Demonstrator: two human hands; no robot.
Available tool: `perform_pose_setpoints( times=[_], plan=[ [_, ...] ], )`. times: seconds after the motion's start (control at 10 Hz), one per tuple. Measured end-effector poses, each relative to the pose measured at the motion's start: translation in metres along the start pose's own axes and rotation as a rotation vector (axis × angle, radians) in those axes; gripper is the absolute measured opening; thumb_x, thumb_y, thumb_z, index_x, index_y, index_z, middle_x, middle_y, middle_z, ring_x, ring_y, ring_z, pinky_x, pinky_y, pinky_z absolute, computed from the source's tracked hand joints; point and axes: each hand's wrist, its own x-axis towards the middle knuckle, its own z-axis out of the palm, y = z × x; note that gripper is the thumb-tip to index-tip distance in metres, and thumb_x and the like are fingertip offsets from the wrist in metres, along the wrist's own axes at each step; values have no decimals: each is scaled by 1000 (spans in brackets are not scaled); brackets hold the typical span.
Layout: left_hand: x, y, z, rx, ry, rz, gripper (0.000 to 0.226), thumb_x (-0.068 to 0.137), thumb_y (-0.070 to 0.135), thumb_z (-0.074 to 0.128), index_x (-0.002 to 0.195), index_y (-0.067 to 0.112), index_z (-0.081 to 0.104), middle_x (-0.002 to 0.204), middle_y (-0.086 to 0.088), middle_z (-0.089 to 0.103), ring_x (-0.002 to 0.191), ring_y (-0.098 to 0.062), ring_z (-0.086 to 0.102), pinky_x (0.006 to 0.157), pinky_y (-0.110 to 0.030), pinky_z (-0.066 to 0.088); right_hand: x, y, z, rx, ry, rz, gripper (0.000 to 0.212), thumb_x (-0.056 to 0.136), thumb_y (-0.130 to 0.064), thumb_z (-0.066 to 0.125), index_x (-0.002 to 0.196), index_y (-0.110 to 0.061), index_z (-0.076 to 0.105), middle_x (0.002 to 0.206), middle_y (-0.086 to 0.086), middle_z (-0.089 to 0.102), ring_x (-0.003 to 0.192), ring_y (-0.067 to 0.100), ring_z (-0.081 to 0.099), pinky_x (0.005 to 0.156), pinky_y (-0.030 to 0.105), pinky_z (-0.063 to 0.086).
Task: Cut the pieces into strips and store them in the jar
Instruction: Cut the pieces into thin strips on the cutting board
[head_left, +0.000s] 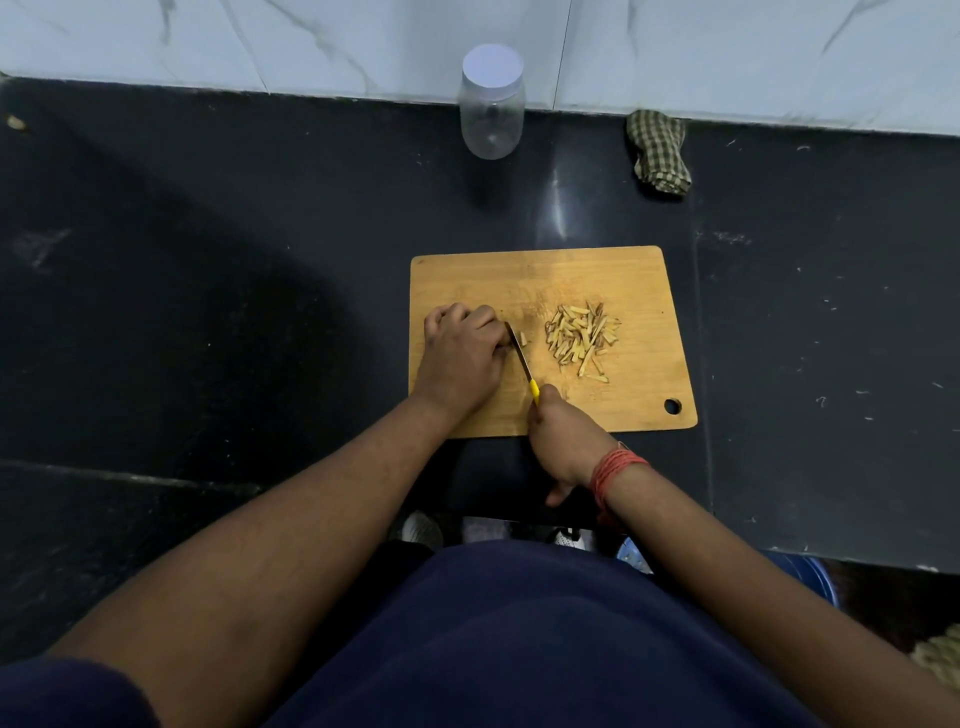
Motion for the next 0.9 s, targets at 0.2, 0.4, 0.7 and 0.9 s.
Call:
perform_pose_setpoints(
  times=[0.2,0.4,0.7,0.9],
  plan=[
    [-1,3,0,43,18,-28,11,90,24,62,92,19,73,97,6,65,93,-22,55,100,-44,34,3,3,1,-52,71,-4,36,103,-14,30,137,-5,36,119,23,58,98,38,62,71,36,47],
    [-5,10,2,38,24,-127,11,90,27,65,95,21,73,100,7,64,95,-22,56,102,-45,35,-13,39,15,82,317,-19,41,102,-17,23,124,-24,57,87,-9,59,53,-1,34,71,7,33],
    [-6,9,2,-53,14,-185,9,91,31,66,96,26,70,101,12,66,99,-18,55,105,-44,32,-26,17,-6,49,68,-1,32,101,-10,33,132,-16,32,91,13,50,61,36,59,36,41,53],
    [-6,12,-1,-140,30,-238,19,89,26,69,106,28,60,97,13,67,98,-16,57,106,-42,31,-18,0,-3,-18,44,0,21,99,-1,36,118,-10,36,91,14,49,65,39,59,38,50,53]
  ],
)
